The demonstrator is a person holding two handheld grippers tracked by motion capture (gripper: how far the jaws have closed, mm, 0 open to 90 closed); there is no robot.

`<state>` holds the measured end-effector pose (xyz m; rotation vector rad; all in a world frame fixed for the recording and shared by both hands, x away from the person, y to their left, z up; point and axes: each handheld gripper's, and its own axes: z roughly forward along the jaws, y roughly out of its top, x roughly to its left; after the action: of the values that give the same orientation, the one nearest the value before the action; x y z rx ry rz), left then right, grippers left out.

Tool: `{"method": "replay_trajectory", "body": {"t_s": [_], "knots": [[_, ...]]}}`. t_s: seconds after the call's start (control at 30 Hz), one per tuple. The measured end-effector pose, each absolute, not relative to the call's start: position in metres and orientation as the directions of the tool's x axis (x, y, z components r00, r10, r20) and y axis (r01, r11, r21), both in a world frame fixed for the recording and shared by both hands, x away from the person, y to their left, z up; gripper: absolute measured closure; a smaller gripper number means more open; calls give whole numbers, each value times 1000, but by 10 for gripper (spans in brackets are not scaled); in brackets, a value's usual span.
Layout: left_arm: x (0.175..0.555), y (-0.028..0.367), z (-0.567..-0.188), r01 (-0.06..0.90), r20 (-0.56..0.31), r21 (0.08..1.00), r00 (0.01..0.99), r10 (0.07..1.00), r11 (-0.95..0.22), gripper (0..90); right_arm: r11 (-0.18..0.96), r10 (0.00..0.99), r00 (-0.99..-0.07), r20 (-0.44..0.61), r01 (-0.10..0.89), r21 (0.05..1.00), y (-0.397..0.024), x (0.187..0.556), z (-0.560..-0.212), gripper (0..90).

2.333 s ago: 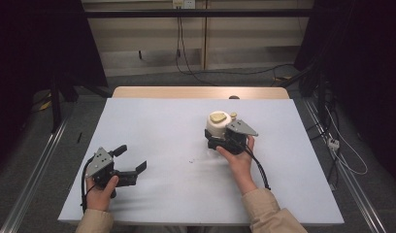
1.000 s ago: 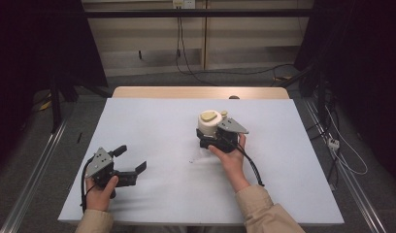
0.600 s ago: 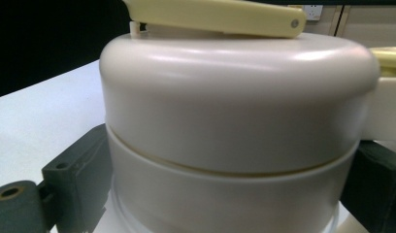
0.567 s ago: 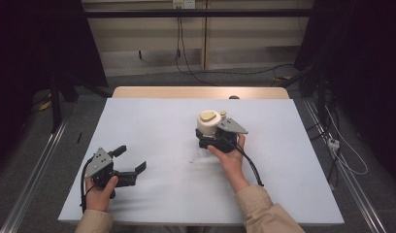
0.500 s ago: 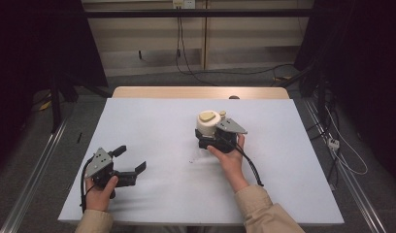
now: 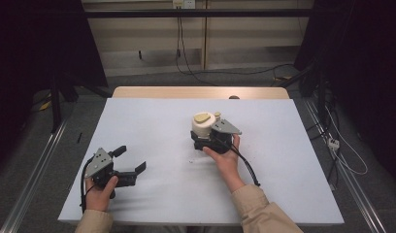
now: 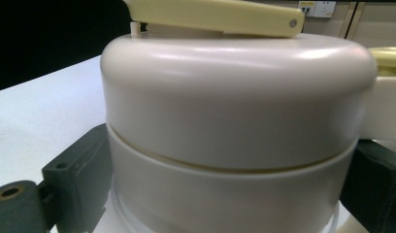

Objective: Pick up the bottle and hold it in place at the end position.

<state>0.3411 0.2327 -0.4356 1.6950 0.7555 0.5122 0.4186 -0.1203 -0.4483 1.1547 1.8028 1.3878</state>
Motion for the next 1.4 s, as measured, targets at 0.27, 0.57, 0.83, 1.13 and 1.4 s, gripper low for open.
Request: {"method": "replay_trajectory", "body": {"t_s": [0.27, 0.57, 0.83, 1.13, 1.4], "knots": [[341, 233, -436, 217, -52, 966, 699, 713, -142, 38, 86, 887, -459, 56, 283, 955, -117, 421, -450, 59], [341, 233, -436, 219, -54, 966, 696, 716, -140, 38, 87, 886, -461, 56, 283, 955, -113, 425, -451, 59], [341, 233, -436, 222, -58, 965, 696, 715, -138, 38, 88, 883, -466, 57, 283, 955, -110, 427, -451, 59], [340, 233, -436, 220, -57, 966, 697, 714, -138, 38, 100, 882, -469, 47, 283, 954, -108, 428, -453, 59], [340, 233, -436, 221, -59, 966, 697, 715, -136, 38, 104, 882, -469, 47, 290, 951, -109, 427, -453, 58]]}}
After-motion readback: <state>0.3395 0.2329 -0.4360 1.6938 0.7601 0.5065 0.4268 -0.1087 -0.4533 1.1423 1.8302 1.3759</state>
